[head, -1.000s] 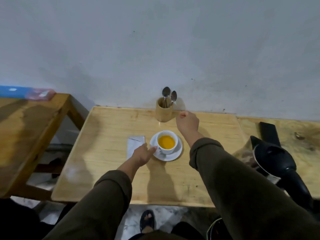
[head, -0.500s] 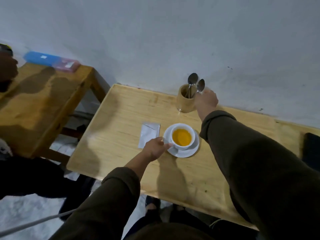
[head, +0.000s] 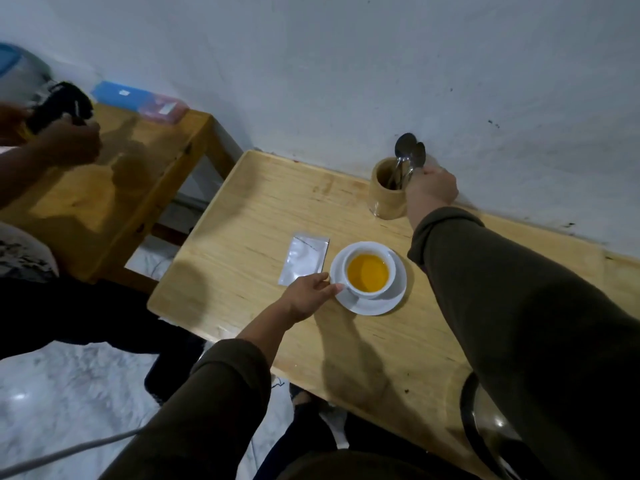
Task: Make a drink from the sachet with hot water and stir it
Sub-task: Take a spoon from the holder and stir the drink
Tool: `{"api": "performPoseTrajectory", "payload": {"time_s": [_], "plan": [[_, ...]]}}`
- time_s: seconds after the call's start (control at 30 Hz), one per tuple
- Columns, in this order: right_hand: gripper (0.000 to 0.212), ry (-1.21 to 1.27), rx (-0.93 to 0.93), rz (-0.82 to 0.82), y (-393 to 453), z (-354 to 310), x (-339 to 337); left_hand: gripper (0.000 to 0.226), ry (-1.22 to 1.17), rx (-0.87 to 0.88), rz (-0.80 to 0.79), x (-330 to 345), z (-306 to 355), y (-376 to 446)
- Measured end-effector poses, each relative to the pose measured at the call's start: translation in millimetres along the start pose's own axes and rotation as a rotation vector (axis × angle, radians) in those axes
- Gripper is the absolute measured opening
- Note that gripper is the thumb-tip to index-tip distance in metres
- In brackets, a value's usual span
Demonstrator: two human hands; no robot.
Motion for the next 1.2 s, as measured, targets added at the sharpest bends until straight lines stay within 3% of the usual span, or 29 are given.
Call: {"api": "performPoseTrajectory", "payload": {"time_s": [0.17, 0.3, 0.4, 0.57, 0.67, 0.83, 0.93, 1.1, 1.2], "plan": [[0.023, 0.143, -0.04, 0.058, -0.6, -7.4, -8.1, 0.068, -0.002, 0.005, -0.044, -4.2, 2.5, 3.4], [0.017, 0.183, -0.203, 0.16, -8.0, -32.3, -18.8, 0.073, 0.084, 0.008, -0.097, -7.1, 3.5, 9.8], [0.007, 0.211, -0.308, 0.224, -21.0, -56.1, -32.3, 0.063, 0.169, 0.04, -0.136, -9.2, 6.9, 13.2], [0.007, 0.267, -0.361, 0.048, -58.4, -68.5, -46.2, 0.058, 0.239, 0.066, -0.198, -10.9, 5.8, 15.8], [0.006, 0.056, -0.341, -0.025, -79.2, -49.4, -43.3, 0.064, 0.196, 0.072, -0.213, -11.9, 3.6, 17.5], [0.018, -0.717, -0.33, -0.216, -106.6, 0.2, -21.3, 0.067, 0.18, 0.09, -0.218, -12.9, 0.2, 21.8], [0.025, -1.045, -0.267, -0.332, -126.0, 22.7, -10.8, 0.068, 0.198, 0.095, -0.217, -13.2, 0.6, 23.0], [0.043, -1.184, -0.178, -0.411, -148.6, 32.5, 4.4, 0.061, 0.234, 0.103, -0.215, -8.4, 4.3, 23.6], [0.036, -1.284, -0.172, -0.395, -157.6, 31.0, 9.7, 0.057, 0.233, 0.099, -0.192, -7.1, 5.9, 21.5]]}}
Point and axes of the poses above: each hand's wrist, its own y-axis towards the middle knuckle, its own x-axis out of the palm, z = x × y, the point moved 5 cm from there along y, towards the middle knuckle, and after that the axes turned 6 degrees about -z, right-handed, at the moved point
